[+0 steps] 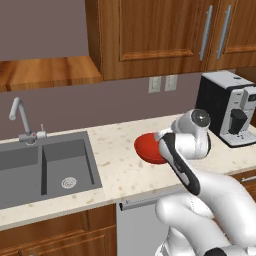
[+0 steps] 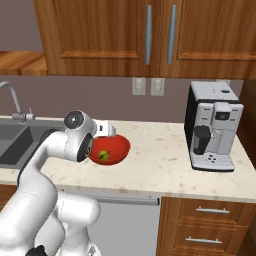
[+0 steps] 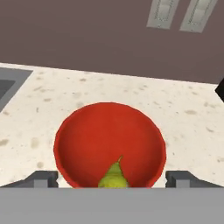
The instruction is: Pick the pears from the cabinet and place them in one bowl. Pick the banana from the sink and place it in the other bowl.
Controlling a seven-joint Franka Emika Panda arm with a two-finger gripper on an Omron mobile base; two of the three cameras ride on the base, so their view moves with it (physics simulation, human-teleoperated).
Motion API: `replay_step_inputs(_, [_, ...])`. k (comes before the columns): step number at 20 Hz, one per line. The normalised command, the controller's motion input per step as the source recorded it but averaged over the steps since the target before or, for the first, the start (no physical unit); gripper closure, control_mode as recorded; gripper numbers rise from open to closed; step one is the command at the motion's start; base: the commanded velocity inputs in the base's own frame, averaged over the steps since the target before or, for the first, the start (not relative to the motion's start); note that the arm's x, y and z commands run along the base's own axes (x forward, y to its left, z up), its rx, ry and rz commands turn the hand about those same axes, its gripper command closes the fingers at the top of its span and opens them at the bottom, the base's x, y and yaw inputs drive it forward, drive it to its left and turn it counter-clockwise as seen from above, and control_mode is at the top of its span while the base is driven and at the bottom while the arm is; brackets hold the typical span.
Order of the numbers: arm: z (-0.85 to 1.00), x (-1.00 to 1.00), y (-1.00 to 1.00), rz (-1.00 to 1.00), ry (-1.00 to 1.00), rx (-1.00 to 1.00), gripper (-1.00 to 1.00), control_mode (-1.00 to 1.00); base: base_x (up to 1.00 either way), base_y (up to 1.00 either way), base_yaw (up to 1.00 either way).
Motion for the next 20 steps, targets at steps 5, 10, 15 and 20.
replay_step_inputs(5, [-0.21, -0.82, -0.07, 0.00, 0.10, 0.05, -1.00, -1.00, 0.00, 0.00, 0.00])
replay_step_inputs(10, [0.23, -0.57, 0.00, 0.00, 0.05, 0.09, -1.00, -1.00, 0.00, 0.00, 0.00])
replay_step_inputs(15, [-0.01, -0.09, 0.01, -0.01, 0.13, 0.01, -1.00, -1.00, 0.00, 0.00, 0.00])
replay_step_inputs(20, [-0.10, 0.00, 0.00, 0.00, 0.12, 0.00, -1.00, -1.00, 0.00, 0.00, 0.00])
